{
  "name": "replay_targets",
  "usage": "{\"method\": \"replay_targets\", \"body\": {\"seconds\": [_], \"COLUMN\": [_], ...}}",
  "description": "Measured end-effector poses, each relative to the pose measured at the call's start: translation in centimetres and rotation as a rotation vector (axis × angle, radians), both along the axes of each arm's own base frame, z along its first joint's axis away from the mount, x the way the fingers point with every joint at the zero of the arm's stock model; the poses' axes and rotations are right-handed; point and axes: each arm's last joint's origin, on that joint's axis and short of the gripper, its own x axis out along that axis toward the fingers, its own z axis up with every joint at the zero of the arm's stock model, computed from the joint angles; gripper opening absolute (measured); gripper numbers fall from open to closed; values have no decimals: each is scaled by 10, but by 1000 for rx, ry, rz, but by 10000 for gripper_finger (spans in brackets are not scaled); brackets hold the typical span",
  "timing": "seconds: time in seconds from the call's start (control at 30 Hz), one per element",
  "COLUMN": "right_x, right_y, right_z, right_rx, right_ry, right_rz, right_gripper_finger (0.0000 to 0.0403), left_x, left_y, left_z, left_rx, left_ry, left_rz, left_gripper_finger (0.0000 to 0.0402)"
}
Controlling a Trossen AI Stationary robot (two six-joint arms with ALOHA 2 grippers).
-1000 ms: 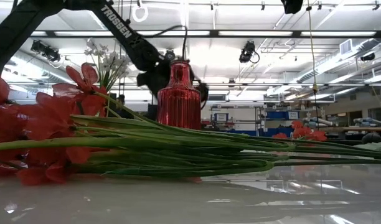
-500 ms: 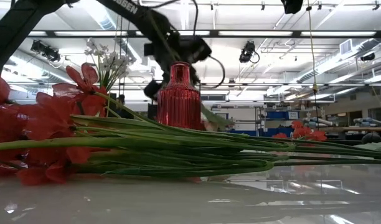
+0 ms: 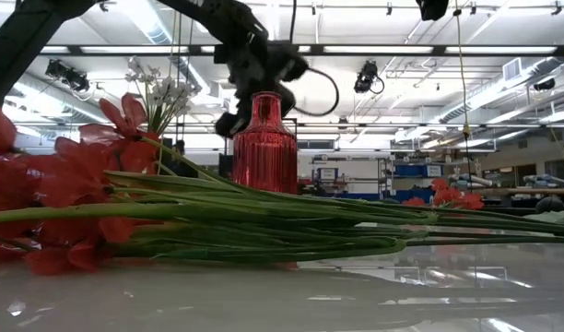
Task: Sort flowers into vase by color
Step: Put the top pink flowers into the green flower vase
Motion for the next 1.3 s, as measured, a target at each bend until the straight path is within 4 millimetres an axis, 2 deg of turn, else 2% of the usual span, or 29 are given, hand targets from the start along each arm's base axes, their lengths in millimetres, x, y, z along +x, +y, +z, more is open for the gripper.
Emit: {"method": "replay_targets", "body": {"seconds": [0.1, 0.23, 0.43, 0.53, 0.83, 1.0, 1.17, 1.3], "right_x": [0, 0, 0, 0, 0, 0, 0, 0], "right_y": [0, 0, 0, 0, 0, 0, 0, 0], "right_z": [0, 0, 0, 0, 0, 0, 0, 0], "right_rx": [0, 0, 0, 0, 0, 0, 0, 0], "right_ry": [0, 0, 0, 0, 0, 0, 0, 0], "right_rz": [0, 0, 0, 0, 0, -1, 0, 0], "right_gripper_finger": [113, 113, 113, 113, 113, 113, 113, 113], "left_x": [0, 4, 23, 26, 20, 21, 22, 25], "left_y": [-6, -8, -11, -16, -30, -39, -40, -40], "left_z": [-17, -38, -51, -58, -78, -86, -88, -103], "left_rx": [87, 174, 229, 260, 341, 380, 393, 400], "left_ry": [73, 78, -128, -181, -132, -161, -174, -147], "left_rz": [57, 160, 258, 256, 197, 173, 161, 149], "left_gripper_finger": [21, 23, 36, 58, 119, 132, 132, 133]}}
